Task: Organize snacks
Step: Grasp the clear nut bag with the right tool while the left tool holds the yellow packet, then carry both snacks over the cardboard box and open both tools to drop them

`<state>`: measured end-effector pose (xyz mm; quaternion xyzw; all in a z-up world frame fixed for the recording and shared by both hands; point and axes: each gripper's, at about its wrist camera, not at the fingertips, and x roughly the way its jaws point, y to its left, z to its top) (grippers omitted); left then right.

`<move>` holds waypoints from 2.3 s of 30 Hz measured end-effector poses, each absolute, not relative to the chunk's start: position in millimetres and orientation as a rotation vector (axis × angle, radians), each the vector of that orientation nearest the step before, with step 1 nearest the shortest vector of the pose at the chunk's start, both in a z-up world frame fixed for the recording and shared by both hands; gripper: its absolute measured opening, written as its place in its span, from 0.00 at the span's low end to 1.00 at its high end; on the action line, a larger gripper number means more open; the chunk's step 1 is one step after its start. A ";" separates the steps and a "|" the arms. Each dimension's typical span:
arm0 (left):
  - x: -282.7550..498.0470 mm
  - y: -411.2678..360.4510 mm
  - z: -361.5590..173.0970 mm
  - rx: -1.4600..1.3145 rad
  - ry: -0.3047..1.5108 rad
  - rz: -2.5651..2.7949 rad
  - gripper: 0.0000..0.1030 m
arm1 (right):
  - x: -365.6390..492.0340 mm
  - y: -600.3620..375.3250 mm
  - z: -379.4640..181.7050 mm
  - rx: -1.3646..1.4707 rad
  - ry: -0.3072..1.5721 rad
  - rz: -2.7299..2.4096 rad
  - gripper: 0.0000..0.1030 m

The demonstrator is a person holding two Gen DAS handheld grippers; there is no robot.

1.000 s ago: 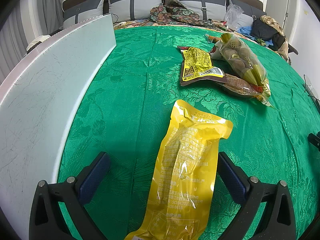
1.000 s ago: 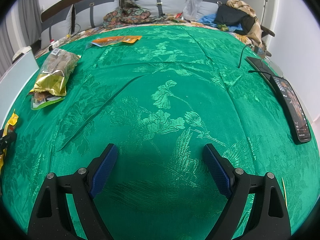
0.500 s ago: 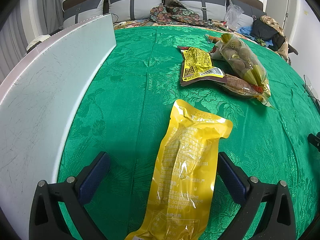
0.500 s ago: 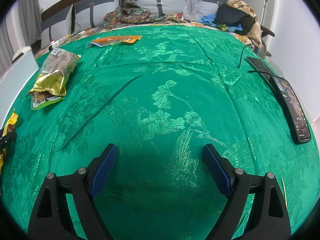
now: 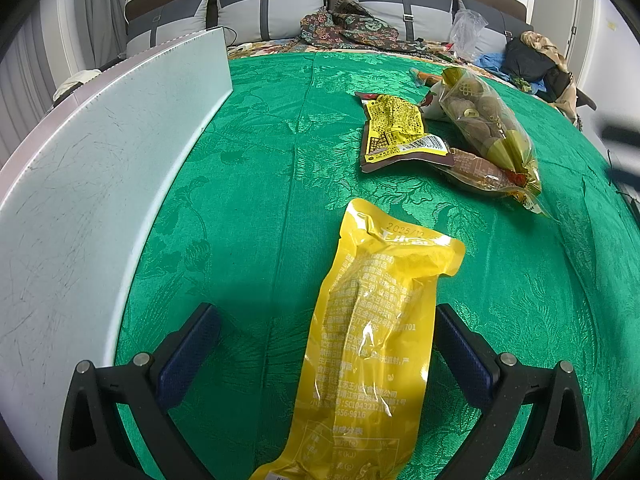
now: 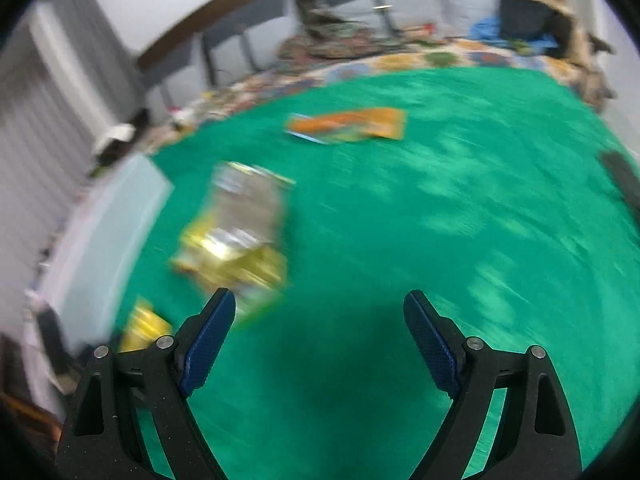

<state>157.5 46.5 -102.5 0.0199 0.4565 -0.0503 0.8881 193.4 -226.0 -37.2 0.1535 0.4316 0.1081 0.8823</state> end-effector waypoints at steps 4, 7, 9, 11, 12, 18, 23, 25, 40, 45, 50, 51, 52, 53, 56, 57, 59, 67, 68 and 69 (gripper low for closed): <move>157.5 46.6 -102.4 0.041 0.949 -0.105 1.00 | 251.6 -187.4 -36.7 0.316 0.986 0.308 0.86; 157.5 46.8 -102.4 0.041 0.948 -0.105 1.00 | 281.7 -173.9 -53.0 0.334 1.051 0.300 0.86; 157.5 46.9 -102.4 0.041 0.948 -0.105 1.00 | 295.2 -168.8 -69.7 0.336 1.109 0.281 0.84; 157.5 47.1 -102.4 0.041 0.948 -0.105 1.00 | 298.0 -167.6 -75.1 0.336 1.135 0.286 0.61; 157.3 47.5 -102.6 0.040 0.948 -0.105 1.00 | 295.7 -173.1 -74.6 0.376 1.123 0.306 0.60; 160.1 44.3 -100.9 0.041 0.949 -0.104 1.00 | 262.1 -222.4 -45.9 0.375 1.033 0.288 0.59; 160.1 44.4 -101.2 0.041 0.949 -0.103 1.00 | 204.5 -244.5 -31.3 0.172 0.998 0.219 0.60; 160.1 44.3 -101.3 0.041 0.949 -0.104 1.00 | 180.7 -246.9 -40.6 0.089 1.005 0.184 0.60; 172.0 40.1 -80.5 0.144 1.165 -0.226 0.41 | 171.1 -242.6 -61.2 0.050 1.068 0.137 0.65; 145.8 70.2 -68.5 -0.097 1.149 -0.286 0.40 | 144.9 -256.1 -38.4 0.218 1.017 0.209 0.59; 115.0 87.6 -60.6 -0.285 1.108 -0.302 0.40 | 108.0 -257.5 -33.6 0.276 0.990 0.226 0.59; 112.3 88.7 -58.5 -0.313 1.101 -0.304 0.40 | 104.2 -257.0 -34.0 0.288 0.989 0.227 0.59; 107.0 91.4 -54.8 -0.348 1.090 -0.309 0.40 | 101.0 -256.0 -33.9 0.297 0.987 0.230 0.59; 105.7 92.2 -50.2 -0.365 1.081 -0.313 0.40 | 97.0 -253.3 -33.5 0.308 0.984 0.237 0.59; 95.4 96.4 -32.7 -0.421 1.041 -0.332 0.40 | 92.9 -242.1 -26.8 0.327 0.971 0.273 0.59; 91.1 99.6 -24.7 -0.443 1.023 -0.342 0.40 | 92.1 -238.5 -23.9 0.332 0.963 0.285 0.59; 83.0 108.1 -8.1 -0.483 0.986 -0.359 0.40 | 91.9 -225.6 -12.3 0.348 0.939 0.325 0.59; 55.7 177.0 71.8 -0.616 0.783 -0.343 0.41 | 103.1 -156.5 45.8 0.427 0.834 0.511 0.59; 53.6 188.3 78.8 -0.616 0.765 -0.329 0.41 | 106.6 -140.6 56.5 0.438 0.816 0.549 0.59; 52.0 201.3 86.8 -0.613 0.746 -0.308 0.41 | 108.6 -130.6 62.5 0.447 0.804 0.574 0.59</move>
